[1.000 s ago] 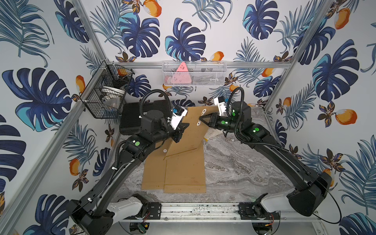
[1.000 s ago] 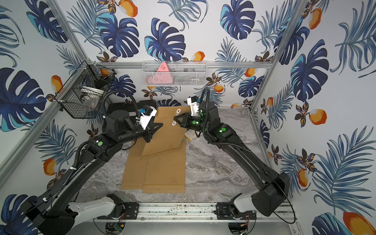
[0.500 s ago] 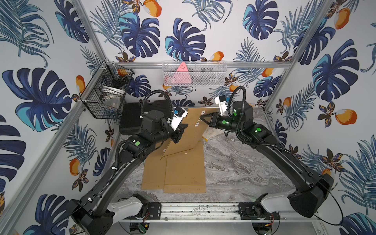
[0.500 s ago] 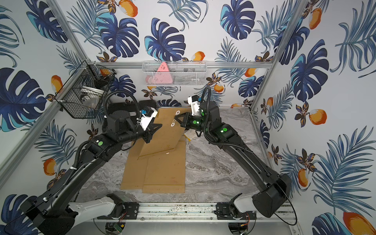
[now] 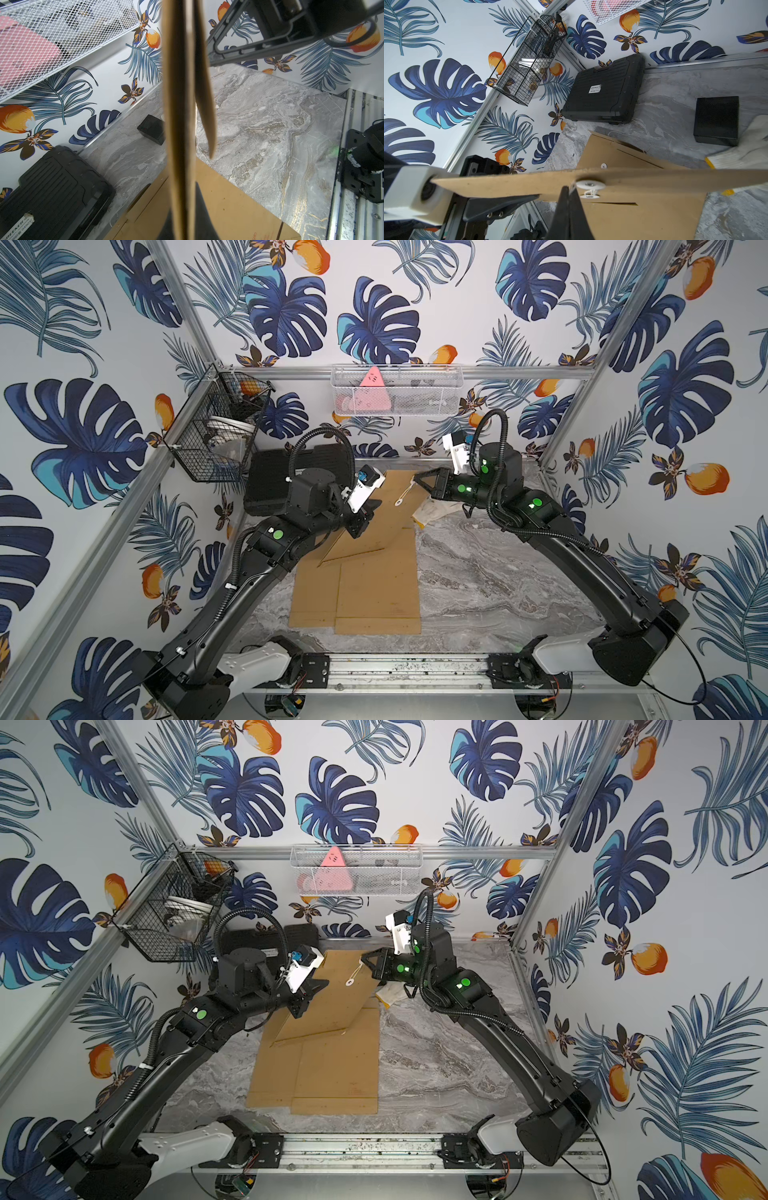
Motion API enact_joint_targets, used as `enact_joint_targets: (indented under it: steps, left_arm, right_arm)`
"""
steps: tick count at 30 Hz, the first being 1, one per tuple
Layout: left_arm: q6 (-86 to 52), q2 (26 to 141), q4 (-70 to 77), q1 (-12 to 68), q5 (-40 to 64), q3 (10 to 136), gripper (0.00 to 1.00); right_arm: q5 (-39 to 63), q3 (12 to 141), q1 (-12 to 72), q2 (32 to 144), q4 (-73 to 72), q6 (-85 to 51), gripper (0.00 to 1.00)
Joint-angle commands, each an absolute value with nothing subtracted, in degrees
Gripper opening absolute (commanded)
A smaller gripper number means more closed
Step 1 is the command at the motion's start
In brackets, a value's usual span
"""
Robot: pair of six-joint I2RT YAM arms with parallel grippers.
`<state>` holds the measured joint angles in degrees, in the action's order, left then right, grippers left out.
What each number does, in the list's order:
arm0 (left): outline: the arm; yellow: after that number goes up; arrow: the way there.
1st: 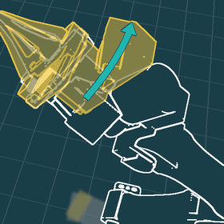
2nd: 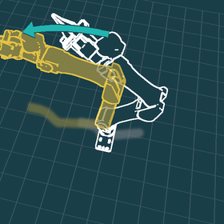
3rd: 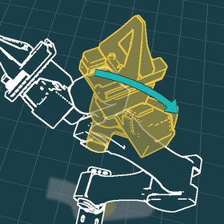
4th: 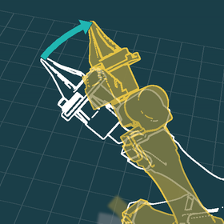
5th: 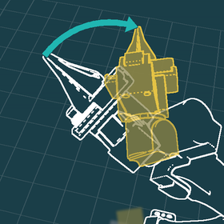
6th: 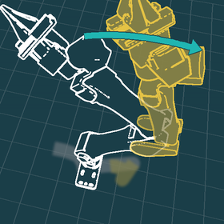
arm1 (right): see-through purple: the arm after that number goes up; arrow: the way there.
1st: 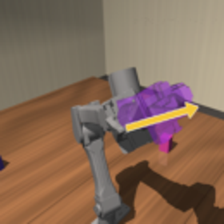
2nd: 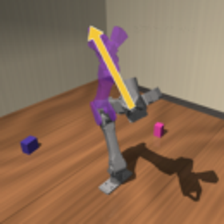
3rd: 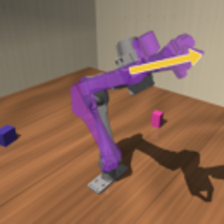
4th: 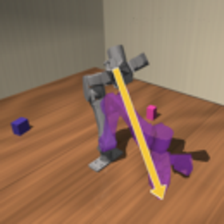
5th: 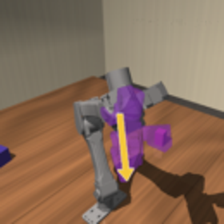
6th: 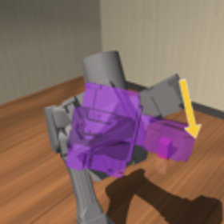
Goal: Open the file bag
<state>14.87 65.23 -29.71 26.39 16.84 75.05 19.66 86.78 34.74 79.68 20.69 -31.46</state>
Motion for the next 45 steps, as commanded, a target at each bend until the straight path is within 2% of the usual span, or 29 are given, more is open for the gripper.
enact_joint_targets:
  steps: [1, 10, 19, 27, 36, 45]
  left_arm:
    - [16.60, 64.61, -28.55, 26.39, 19.56, 74.90, 0.00]
    - [15.68, 62.59, -27.45, 26.38, 22.48, 73.13, 0.00]
    - [8.37, 58.43, -21.38, 26.37, 22.73, 69.08, 0.00]
    - [-2.83, 56.58, -11.95, 26.39, 23.12, 66.15, 0.00]
    - [-9.80, 59.47, -3.71, 26.48, 22.99, 64.88, 0.00]
    - [-5.21, 67.29, -8.55, 29.68, 14.79, 70.99, 0.00]
  right_arm:
    - [16.74, 87.68, 34.46, 78.73, 23.77, -28.12, 0.00]
    - [12.77, 87.23, 33.71, 76.67, 27.98, -24.40, 0.00]
    - [12.13, 85.92, 33.54, 75.61, 29.18, -22.69, 0.00]
    - [18.91, 83.46, 33.53, 74.71, 25.47, -21.13, 0.00]
    - [18.63, 83.26, 33.57, 74.88, 27.33, -17.51, 0.00]
    - [16.78, 80.66, 34.01, 75.48, 27.56, -17.64, 0.00]
